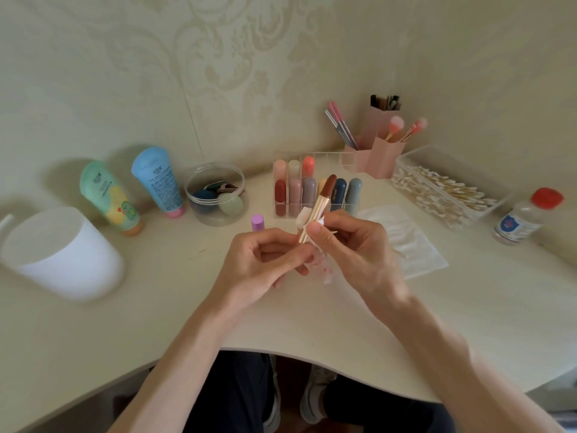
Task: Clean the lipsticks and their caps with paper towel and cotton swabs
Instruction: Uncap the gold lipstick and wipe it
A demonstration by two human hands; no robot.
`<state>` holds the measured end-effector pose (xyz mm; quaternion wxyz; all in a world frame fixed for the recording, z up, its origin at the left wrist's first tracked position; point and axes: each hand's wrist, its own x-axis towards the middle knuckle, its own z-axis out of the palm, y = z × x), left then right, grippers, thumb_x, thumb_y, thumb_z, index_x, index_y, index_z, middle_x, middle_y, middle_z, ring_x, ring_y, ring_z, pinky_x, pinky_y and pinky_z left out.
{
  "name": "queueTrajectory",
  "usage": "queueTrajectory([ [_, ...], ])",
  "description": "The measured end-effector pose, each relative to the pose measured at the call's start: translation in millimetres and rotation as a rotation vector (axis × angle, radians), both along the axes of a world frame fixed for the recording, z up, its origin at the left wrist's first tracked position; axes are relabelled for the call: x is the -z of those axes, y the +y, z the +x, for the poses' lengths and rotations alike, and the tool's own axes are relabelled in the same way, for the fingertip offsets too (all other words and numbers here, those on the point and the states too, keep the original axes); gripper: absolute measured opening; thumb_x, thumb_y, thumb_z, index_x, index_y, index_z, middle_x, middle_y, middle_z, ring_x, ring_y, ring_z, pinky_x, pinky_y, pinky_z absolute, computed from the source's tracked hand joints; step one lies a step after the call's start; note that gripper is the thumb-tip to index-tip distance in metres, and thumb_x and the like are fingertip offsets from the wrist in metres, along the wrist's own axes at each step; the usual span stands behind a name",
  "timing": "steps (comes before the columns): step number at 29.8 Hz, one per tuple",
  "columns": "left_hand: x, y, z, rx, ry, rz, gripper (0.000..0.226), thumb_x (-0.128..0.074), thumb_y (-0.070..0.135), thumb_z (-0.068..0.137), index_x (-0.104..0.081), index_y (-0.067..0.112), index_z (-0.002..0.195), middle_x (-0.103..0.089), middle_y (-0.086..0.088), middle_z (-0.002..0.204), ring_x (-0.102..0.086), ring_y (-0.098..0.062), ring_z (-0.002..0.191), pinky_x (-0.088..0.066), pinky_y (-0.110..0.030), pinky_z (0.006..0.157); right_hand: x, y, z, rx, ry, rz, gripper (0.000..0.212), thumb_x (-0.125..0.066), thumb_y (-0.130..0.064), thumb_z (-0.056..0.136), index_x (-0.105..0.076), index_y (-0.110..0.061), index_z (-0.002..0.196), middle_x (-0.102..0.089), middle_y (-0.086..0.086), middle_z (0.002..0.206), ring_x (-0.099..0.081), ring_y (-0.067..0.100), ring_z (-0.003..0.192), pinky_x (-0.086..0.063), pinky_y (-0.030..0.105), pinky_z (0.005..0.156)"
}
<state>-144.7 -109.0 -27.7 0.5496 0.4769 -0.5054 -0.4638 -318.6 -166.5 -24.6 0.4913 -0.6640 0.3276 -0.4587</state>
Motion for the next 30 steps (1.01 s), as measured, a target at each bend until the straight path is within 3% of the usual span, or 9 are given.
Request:
queueTrajectory([
  [3,3,-1,0,-0.070,-0.018,-0.019,0.029,-0.084,0.022,0.075,-0.070,0.002,0.089,-0.078,-0.013,0.081,-0.073,-0.027,0.068,-0.048,-0.021,0.052,2,-1,4,0.000,0.015,0.024,0.022,-0.073,-0.032,0.097,-0.079,-0.012,0.094,-0.073,0.011,0.094,-0.070,0.040,0.084,-0.056,0.062,0.076],
  [5,2,-2,-1,-0.030,-0.029,-0.027,0.027,-0.080,0.023,0.079,-0.069,0.003,0.094,-0.078,-0.008,0.082,-0.073,-0.025,0.070,-0.052,-0.020,0.059,-1,-1,3,-0.006,0.002,0.030,0.024,-0.072,-0.030,0.098,-0.078,-0.008,0.094,-0.073,0.014,0.091,-0.070,0.037,0.083,-0.057,0.057,0.077],
  [9,0,-3,1,0.112,-0.025,-0.023,0.033,-0.057,0.027,0.099,-0.073,-0.001,0.103,-0.078,-0.010,0.092,-0.073,-0.022,0.071,-0.043,-0.026,0.047,-7,3,0,-0.063,-0.029,0.019,0.030,-0.067,-0.024,0.102,-0.072,0.002,0.088,-0.066,0.014,0.074,-0.062,0.032,0.066,-0.053,0.052,0.067],
  [13,0,0,-1,-0.017,-0.001,-0.026,0.019,-0.074,0.019,0.087,-0.076,0.001,0.094,-0.078,-0.014,0.085,-0.074,-0.025,0.070,-0.047,-0.023,0.049,-1,2,4,-0.020,-0.008,-0.002,0.025,-0.070,-0.025,0.100,-0.076,-0.004,0.087,-0.070,0.006,0.081,-0.065,0.023,0.077,-0.053,0.044,0.073],
  [16,1,0,-2,-0.076,0.004,-0.028,0.023,-0.080,0.017,0.080,-0.072,-0.001,0.090,-0.078,-0.014,0.082,-0.074,-0.025,0.070,-0.058,-0.025,0.065,3,-1,6,-0.001,0.013,-0.012,0.022,-0.071,-0.029,0.099,-0.079,-0.011,0.090,-0.072,0.009,0.090,-0.066,0.035,0.085,-0.054,0.056,0.078],
  [21,-2,-2,0,0.108,-0.008,-0.001,0.031,-0.055,0.023,0.100,-0.072,-0.002,0.104,-0.078,-0.012,0.091,-0.074,-0.027,0.073,-0.041,-0.027,0.046,-1,0,2,-0.027,-0.020,0.000,0.027,-0.068,-0.025,0.101,-0.073,-0.001,0.088,-0.065,0.008,0.080,-0.060,0.027,0.068,-0.051,0.048,0.066],
  [23,-1,-1,0,0.076,-0.012,-0.006,0.024,-0.061,0.019,0.098,-0.074,-0.002,0.101,-0.078,-0.014,0.089,-0.074,-0.027,0.071,-0.039,-0.029,0.045,-1,1,3,-0.021,-0.013,-0.008,0.026,-0.068,-0.025,0.100,-0.074,-0.003,0.087,-0.066,0.007,0.080,-0.062,0.026,0.071,-0.052,0.046,0.068],
  [27,1,1,-3,-0.072,-0.079,-0.016,0.022,-0.081,0.019,0.084,-0.067,0.002,0.086,-0.077,-0.011,0.078,-0.073,-0.029,0.064,-0.046,-0.029,0.047,3,1,7,-0.019,0.014,-0.009,0.019,-0.070,-0.029,0.100,-0.078,-0.017,0.088,-0.070,0.003,0.088,-0.070,0.034,0.076,-0.056,0.056,0.072],
  [30,-1,2,-3,-0.048,-0.067,-0.016,0.027,-0.076,0.026,0.088,-0.066,0.002,0.095,-0.077,-0.012,0.083,-0.075,-0.033,0.068,-0.049,-0.034,0.051,3,0,8,-0.017,0.005,-0.012,0.019,-0.069,-0.029,0.100,-0.077,-0.017,0.089,-0.070,0.003,0.087,-0.069,0.032,0.077,-0.055,0.058,0.074],
])
